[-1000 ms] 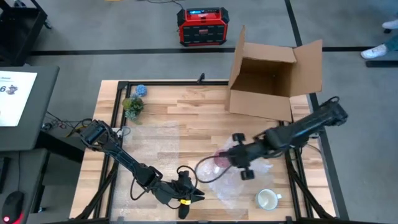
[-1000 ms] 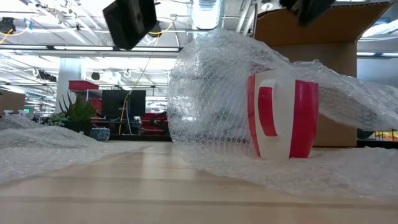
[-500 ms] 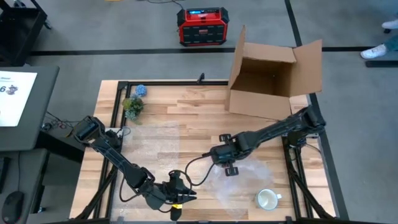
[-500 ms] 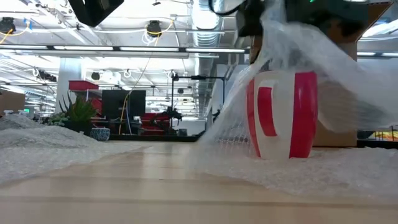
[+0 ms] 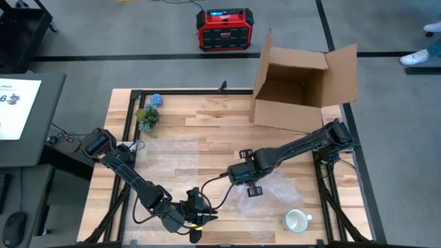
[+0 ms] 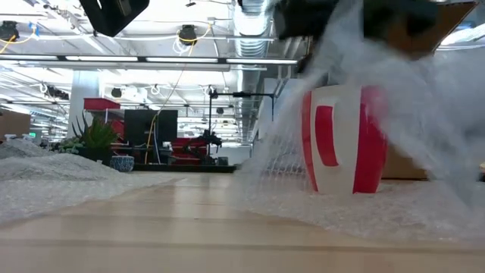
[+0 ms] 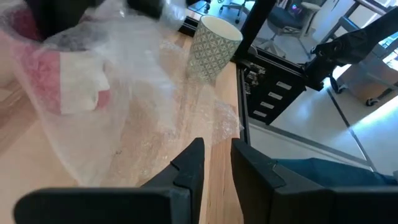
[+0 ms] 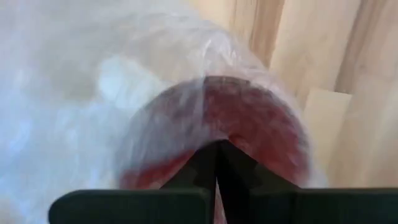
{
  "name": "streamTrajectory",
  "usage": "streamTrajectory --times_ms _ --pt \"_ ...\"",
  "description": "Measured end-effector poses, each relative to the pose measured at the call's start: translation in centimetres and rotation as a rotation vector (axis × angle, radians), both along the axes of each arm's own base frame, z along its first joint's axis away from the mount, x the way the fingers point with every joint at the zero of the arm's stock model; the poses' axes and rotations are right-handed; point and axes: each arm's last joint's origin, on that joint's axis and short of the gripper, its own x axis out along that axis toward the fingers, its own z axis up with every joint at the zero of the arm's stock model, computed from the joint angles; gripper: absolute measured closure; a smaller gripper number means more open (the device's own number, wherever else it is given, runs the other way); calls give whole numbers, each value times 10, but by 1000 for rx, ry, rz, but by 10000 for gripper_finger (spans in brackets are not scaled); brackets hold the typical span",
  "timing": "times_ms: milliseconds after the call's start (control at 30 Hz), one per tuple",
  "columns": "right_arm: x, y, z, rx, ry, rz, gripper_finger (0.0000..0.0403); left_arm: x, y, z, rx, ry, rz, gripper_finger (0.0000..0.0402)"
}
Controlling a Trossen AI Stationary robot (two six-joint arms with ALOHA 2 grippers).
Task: Wrap mug
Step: Wrap the red mug in the right bubble wrap
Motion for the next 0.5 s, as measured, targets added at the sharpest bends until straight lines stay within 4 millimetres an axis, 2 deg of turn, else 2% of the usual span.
streamTrajectory --times_ms 200,333,400,500 --pt "-6 5 30 -21 57 10 403 0 0 0 2 -1 5 343" --pt "-5 11 39 2 -29 38 403 0 0 0 2 -1 5 343" --pt "-3 16 37 17 -79 59 403 0 0 0 3 -1 4 343" --pt "-1 14 23 20 -77 56 403 0 0 0 5 0 4 343"
